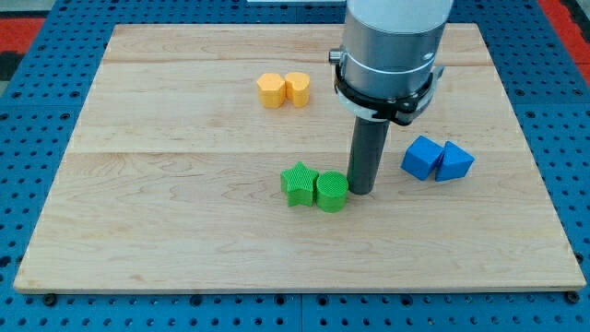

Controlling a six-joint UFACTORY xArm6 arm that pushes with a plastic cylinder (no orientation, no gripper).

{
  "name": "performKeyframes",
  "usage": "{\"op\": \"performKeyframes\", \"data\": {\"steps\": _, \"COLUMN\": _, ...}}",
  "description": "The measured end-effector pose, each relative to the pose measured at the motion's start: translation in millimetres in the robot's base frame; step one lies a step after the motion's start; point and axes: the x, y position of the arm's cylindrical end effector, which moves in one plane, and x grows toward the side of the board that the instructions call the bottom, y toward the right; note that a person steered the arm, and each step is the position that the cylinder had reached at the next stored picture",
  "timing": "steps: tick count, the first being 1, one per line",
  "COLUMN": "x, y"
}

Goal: Nudge blue cube up a bit

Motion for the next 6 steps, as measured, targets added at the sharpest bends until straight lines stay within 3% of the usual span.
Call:
{"op": "performKeyframes", "data": {"steps": 2, "x": 3, "y": -1}}
{"op": "performKeyframes", "data": {"steps": 4, "x": -3, "y": 69}}
{"op": "performKeyframes", "data": {"steps": 6, "x": -25, "y": 69}}
